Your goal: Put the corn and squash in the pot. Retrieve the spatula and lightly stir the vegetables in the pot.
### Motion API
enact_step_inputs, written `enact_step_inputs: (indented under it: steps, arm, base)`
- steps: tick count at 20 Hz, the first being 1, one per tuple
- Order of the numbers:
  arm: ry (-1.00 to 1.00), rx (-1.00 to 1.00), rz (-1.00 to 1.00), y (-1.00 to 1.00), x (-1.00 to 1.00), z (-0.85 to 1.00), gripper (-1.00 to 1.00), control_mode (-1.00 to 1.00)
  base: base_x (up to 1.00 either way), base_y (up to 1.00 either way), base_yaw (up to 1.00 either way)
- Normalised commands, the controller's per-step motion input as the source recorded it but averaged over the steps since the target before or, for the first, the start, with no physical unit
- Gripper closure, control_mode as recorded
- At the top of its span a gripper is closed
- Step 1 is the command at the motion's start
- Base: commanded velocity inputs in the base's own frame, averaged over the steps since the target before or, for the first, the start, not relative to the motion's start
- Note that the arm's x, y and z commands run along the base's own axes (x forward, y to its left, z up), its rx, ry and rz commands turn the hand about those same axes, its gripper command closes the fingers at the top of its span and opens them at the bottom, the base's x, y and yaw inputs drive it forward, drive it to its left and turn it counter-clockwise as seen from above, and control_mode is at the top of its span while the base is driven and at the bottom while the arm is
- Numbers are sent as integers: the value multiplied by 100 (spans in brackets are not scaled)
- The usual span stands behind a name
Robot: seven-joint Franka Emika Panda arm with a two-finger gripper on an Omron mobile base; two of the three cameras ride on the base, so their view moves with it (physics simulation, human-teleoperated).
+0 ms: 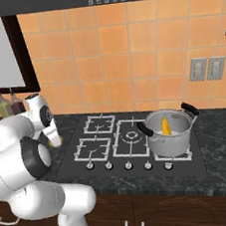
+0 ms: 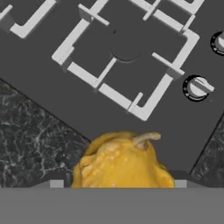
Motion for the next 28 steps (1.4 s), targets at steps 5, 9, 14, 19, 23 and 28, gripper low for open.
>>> enact_step_inputs:
  steps: [5, 9, 14, 19, 23, 28]
  arm:
    - [4, 8, 0, -77, 0, 100, 100, -100]
    - [10, 10, 4, -61, -13, 100, 100, -100]
    - [13, 8, 9, -11, -50, 99, 100, -100]
    - [0, 0, 1, 0, -42, 39, 100, -100]
    - [0, 0, 0, 0, 0, 0, 100, 100]
    - [0, 0, 0, 0, 0, 0, 100, 100]
  base:
    - [0, 0, 0]
    - [0, 0, 0]
    - [0, 0, 0]
    - [0, 0, 0]
    - [-13, -42, 4]
    - [0, -94, 11]
